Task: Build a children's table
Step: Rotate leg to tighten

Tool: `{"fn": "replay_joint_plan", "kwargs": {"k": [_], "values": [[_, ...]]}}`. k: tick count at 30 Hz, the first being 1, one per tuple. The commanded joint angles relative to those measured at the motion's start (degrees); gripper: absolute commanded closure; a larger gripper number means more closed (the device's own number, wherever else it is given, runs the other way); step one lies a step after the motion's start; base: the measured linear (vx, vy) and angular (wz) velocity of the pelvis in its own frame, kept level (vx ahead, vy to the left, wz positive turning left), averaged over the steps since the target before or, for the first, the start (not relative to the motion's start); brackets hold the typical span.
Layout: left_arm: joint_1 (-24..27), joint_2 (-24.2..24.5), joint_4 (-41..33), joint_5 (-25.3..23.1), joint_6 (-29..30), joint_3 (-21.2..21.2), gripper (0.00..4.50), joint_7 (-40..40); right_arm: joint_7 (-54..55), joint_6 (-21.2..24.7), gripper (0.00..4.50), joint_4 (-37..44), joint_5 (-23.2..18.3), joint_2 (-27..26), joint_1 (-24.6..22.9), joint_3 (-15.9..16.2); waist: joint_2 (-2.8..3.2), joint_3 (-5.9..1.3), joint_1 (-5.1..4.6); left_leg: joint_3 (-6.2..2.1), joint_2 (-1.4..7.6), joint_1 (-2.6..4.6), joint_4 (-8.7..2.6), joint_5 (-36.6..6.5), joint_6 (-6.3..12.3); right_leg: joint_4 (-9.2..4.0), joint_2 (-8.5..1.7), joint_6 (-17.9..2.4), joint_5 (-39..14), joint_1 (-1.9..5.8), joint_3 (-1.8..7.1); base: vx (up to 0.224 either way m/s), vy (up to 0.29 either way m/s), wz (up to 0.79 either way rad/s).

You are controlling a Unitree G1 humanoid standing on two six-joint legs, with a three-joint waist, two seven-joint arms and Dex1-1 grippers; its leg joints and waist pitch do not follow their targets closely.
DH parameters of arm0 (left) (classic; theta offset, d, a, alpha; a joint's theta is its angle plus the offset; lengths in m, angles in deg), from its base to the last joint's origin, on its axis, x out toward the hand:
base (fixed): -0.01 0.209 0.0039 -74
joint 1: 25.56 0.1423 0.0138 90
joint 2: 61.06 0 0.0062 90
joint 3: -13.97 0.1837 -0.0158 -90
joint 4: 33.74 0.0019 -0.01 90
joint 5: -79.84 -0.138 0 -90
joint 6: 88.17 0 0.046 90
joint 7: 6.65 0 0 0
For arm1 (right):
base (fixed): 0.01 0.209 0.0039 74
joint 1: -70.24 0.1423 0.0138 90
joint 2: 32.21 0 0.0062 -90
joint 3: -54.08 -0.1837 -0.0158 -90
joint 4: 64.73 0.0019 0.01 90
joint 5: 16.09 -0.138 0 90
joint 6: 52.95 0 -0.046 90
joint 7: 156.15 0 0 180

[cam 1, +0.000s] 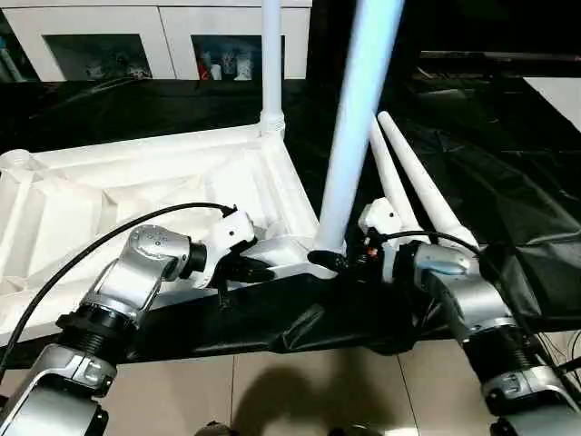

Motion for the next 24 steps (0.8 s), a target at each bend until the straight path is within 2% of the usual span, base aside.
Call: {"fn": "replay_joint_plan", "kwargs": {"k": [1,2,3,4,5,6,7,8,9,10,11,12,13,18,19,21,22,24], "values": [[-2.6,-3.7,5.0,-2.2,2.0,0.3,4.50,6.8,10.4,2.5,1.83,-5.6,3.1,-2.4,0.7,-1.3,-0.09,-3.55,-0.13,0.49,0.62,0.52,-3.51,-7.0,4.45,-3.63,-2.69,-15.4,-3.6,3.40,2.22,0.000,0.000,0.00],[-2.7,-3.8,5.1,-2.3,2.0,0.3,4.50,7.1,10.7,2.6,1.83,-5.8,3.2,-2.5,0.8,-1.4,-0.01,-3.54,-0.15,0.37,0.69,0.88,-3.69,-9.6,3.00,-4.02,-2.88,-14.6,-8.1,3.37,2.24,0.000,0.000,0.00],[-2.7,-3.8,5.1,-2.3,2.0,0.3,4.50,7.1,10.7,2.6,1.83,-5.8,3.2,-2.5,0.8,-1.4,-0.01,-3.54,-0.15,0.37,0.69,0.88,-3.69,-9.6,3.00,-4.02,-2.88,-14.6,-8.1,3.37,2.24,0.000,0.000,0.00],[-5.7,-7.7,9.9,-2.7,3.3,-1.2,4.50,13.7,19.7,4.0,1.83,-9.3,2.5,-6.0,2.2,-4.3,0.19,-3.34,-0.09,0.43,0.70,0.95,-3.83,-10.9,2.07,-4.41,-2.89,-13.4,-11.2,3.18,2.48,0.000,0.000,0.00],[-5.7,-7.7,9.9,-2.7,3.3,-1.2,4.50,13.7,19.7,4.0,1.84,-9.3,2.5,-6.0,2.2,-4.3,0.06,-3.11,-0.29,0.54,0.62,1.00,-3.93,-11.7,1.65,-4.72,-2.76,-13.1,-12.5,2.93,2.55,0.000,0.000,0.00],[-7.2,-9.7,12.1,-2.9,4.0,-1.9,4.50,17.0,23.9,4.5,1.84,-11.1,1.9,-7.8,3.1,-5.7,-0.04,-3.18,-0.23,0.31,0.56,1.11,-4.10,-13.1,0.70,-4.83,-2.89,-12.2,-15.1,3.13,2.54,0.000,0.000,0.00],[-8.9,-11.9,14.7,-3.0,4.4,-2.7,4.50,20.8,29.1,4.5,1.84,-13.7,0.9,-9.9,4.5,-7.6,0.07,-3.23,-0.15,0.19,0.46,1.06,-4.16,-13.1,0.46,-4.94,-2.95,-11.5,-16.1,3.21,2.58,0.000,0.000,0.00],[-8.9,-11.9,14.7,-3.0,4.4,-2.7,4.50,20.8,29.1,4.5,1.84,-13.7,0.9,-9.9,4.5,-7.6,0.01,-3.08,-0.26,0.33,0.39,1.09,-4.16,-13.5,0.38,-5.19,-2.87,-11.1,-16.9,2.96,2.65,0.000,0.000,0.00],[-10.6,-13.9,17.1,-3.4,4.2,-3.0,4.50,24.3,34.0,4.1,1.84,-16.7,-0.4,-11.8,6.4,-9.7,0.26,-3.20,-0.09,0.26,0.46,1.41,-4.16,-14.1,0.13,-5.29,-3.06,-11.0,-17.7,2.73,2.74,0.000,0.000,0.00],[-11.8,-15.4,18.8,-3.8,3.9,-3.0,4.50,26.7,38.1,3.5,1.84,-19.1,-1.4,-13.1,8.0,-11.3,0.10,-3.30,-0.08,0.17,0.39,1.28,-4.20,-13.9,0.04,-5.22,-2.82,-10.8,-17.0,2.92,2.63,0.000,0.000,0.00],[-12.4,-16.3,19.8,-4.1,3.7,-3.0,4.50,28.0,40.6,3.0,1.84,-20.6,-2.0,-13.9,8.9,-12.3,0.12,-3.30,-0.10,0.24,0.28,1.22,-4.15,-13.6,0.02,-5.18,-2.78,-10.7,-16.2,2.74,2.66,0.000,0.000,0.00],[-12.4,-16.3,19.8,-4.1,3.7,-3.0,4.50,28.0,40.6,3.0,1.84,-20.6,-2.0,-13.9,8.9,-12.3,0.17,-3.34,0.00,0.18,0.38,1.31,-4.21,-13.9,-0.04,-5.21,-2.79,-10.6,-16.1,2.79,2.63,0.000,0.000,0.00],[-13.0,-17.1,20.6,-4.3,2.7,-2.7,4.50,28.7,42.7,2.5,1.84,-22.2,-2.4,-14.4,10.1,-13.0,0.09,-3.41,0.08,0.16,0.33,0.98,-4.18,-13.2,0.51,-5.05,-2.76,-10.5,-14.0,3.01,2.57,0.000,0.000,0.00],[-13.6,-18.0,22.1,-5.6,-0.7,-1.2,4.50,27.1,45.1,0.4,1.84,-25.5,-1.3,-15.1,13.2,-13.9,0.02,-3.62,0.16,0.24,0.26,0.67,-4.02,-11.1,1.49,-4.69,-2.74,-11.0,-10.0,3.27,2.53,0.000,0.000,0.00],[-13.5,-17.8,22.1,-5.7,-1.6,-0.9,4.50,26.4,43.7,0.1,1.49,-25.3,-1.5,-15.3,13.4,-14.3,-0.11,-3.74,0.16,0.26,0.26,0.63,-3.96,-11.0,1.84,-4.63,-2.79,-11.2,-9.6,3.35,2.53,0.000,0.000,0.00],[-13.5,-17.5,22.7,-5.7,-4.4,-0.3,4.50,24.4,40.6,-1.4,1.49,-24.5,-1.1,-15.6,13.4,-14.3,-0.07,-3.78,0.16,0.30,0.30,0.53,-3.92,-10.1,2.30,-4.50,-2.80,-11.6,-8.4,3.46,2.53,0.000,0.000,0.00],[-13.5,-17.5,22.7,-5.7,-4.4,-0.3,4.50,24.4,40.6,-1.4,1.12,-24.5,-1.1,-15.6,13.4,-14.3,-0.06,-3.81,0.17,0.29,0.31,0.44,-3.92,-9.9,2.66,-4.52,-2.82,-11.8,-8.2,3.50,2.50,0.000,0.000,0.00],[-13.5,-17.5,22.7,-5.7,-4.4,-0.3,4.50,24.4,40.6,-1.4,1.09,-24.5,-1.1,-15.6,13.4,-14.3,-0.04,-3.86,0.18,0.29,0.39,0.41,-3.88,-8.7,2.97,-4.31,-2.84,-12.3,-6.8,3.51,2.46,0.000,0.000,0.00]]}}
